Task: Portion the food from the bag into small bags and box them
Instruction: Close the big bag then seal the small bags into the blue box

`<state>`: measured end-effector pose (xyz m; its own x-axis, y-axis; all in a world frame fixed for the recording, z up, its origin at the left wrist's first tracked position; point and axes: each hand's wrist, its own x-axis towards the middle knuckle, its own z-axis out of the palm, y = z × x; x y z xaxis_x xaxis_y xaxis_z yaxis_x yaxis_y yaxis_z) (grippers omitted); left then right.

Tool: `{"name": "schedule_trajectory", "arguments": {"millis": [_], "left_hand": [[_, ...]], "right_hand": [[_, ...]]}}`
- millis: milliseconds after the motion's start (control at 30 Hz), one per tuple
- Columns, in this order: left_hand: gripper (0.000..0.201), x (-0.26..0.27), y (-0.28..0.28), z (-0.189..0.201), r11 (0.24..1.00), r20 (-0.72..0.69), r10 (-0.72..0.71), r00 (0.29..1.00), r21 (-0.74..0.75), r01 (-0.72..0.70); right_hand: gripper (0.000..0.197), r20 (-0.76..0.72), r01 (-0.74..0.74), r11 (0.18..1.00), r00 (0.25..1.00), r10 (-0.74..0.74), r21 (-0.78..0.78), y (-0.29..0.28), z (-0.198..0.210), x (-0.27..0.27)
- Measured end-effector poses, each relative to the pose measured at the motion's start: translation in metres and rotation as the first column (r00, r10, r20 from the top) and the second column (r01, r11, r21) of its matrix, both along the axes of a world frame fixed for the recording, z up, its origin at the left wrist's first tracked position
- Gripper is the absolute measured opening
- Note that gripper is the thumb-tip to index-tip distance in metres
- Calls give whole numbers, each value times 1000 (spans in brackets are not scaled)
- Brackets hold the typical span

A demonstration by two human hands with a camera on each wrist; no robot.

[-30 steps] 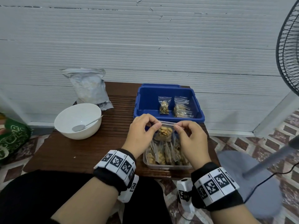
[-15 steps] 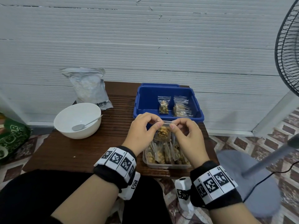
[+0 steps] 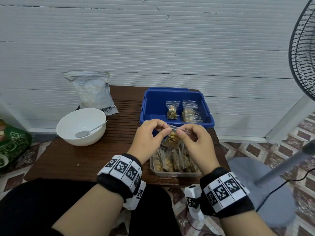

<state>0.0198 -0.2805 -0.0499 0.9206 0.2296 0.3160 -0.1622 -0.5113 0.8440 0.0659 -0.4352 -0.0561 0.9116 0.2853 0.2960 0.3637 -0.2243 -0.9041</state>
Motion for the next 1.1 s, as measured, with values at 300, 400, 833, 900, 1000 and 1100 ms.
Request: {"name": "schedule_trajectory", "arguments": {"millis": [300,400,833,900,1000,1100], "left_hand": [[10,2,2,7,997,25,-18,1000,-77,20],[8,4,5,20,996,46,-33,998,-86,37],[21,67,86,7,929,-164,331,929,-118,-351],[30,79,92,2,935,-240,309,920,-101,-340],[49,93,97,-6,956,-345,226,911,-101,-275],[52,100,101,-14,972,-376,166,912,-92,-215]], "right_hand": [[10,153,-48,966,984,89,-255,-4,22,11],[11,161,-84,907,973,164,-413,-2,46,23],[10,59,-87,416,944,326,-905,47,132,136],[8,4,-115,320,937,348,-940,62,123,151],[8,-68,-154,214,930,361,-965,82,105,172],[3,-117,-165,98,920,374,-981,100,86,191]]}}
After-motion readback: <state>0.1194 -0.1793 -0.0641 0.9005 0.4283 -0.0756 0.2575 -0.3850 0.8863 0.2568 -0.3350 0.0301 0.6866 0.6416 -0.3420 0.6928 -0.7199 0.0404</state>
